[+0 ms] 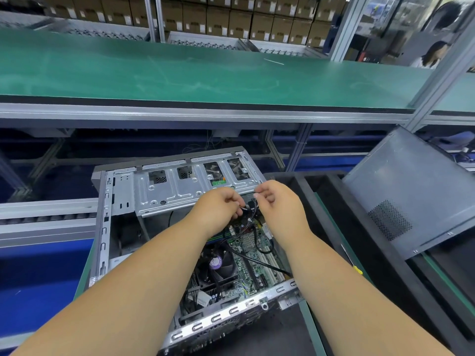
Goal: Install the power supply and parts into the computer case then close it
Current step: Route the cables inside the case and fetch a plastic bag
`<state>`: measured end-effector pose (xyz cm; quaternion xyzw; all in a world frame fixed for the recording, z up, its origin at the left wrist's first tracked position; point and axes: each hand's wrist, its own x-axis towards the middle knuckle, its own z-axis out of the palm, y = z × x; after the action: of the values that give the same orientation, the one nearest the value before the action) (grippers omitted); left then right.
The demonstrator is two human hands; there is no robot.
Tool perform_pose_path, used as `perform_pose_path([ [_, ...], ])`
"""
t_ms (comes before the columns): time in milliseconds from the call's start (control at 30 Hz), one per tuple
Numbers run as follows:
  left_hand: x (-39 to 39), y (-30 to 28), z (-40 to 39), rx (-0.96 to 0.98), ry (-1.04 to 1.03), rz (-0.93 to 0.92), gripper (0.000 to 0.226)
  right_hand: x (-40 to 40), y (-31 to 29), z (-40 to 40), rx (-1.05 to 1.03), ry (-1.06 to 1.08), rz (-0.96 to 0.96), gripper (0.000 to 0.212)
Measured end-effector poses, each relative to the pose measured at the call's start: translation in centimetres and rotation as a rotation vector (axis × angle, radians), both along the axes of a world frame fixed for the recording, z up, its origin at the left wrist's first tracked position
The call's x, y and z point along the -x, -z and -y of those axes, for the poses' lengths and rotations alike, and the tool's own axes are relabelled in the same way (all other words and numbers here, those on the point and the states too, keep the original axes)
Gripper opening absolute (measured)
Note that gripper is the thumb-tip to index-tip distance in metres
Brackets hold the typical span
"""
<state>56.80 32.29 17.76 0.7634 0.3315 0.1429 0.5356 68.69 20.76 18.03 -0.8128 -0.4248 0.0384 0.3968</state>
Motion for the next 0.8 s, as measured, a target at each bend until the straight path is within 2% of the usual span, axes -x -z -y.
perform_pose_path([
  [167, -0.5, -0.1, 0.5, 0.005, 0.029, 0.073, 0.015, -0.1, 0.1, -0.1, -0.008, -0.029, -0.027, 0.011],
  [300, -0.9, -0.1, 1.0, 0.068, 0.016, 0.119, 0.022, 0.0, 0.1, -0.1, 0.009, -0.045, -0.041, 0.014],
  [567, -1.2, 0.3, 0.9, -0.083, -0.056, 0.091, 0.023, -0.2, 0.3, 0.0, -0.016, -0.127, -0.128, 0.019],
  [700, -1.0, 0.8, 0.4, -0.152, -0.015, 0.069, 0.024, -0.5, 0.3, 0.1, -0.011, -0.134, 0.006, 0.015],
  [800, -1.0, 1.1, 0.3, -0.112, -0.002, 0.11, 0.022, -0.3, 0.0, 0.2, -0.003, -0.134, -0.098, 0.009],
])
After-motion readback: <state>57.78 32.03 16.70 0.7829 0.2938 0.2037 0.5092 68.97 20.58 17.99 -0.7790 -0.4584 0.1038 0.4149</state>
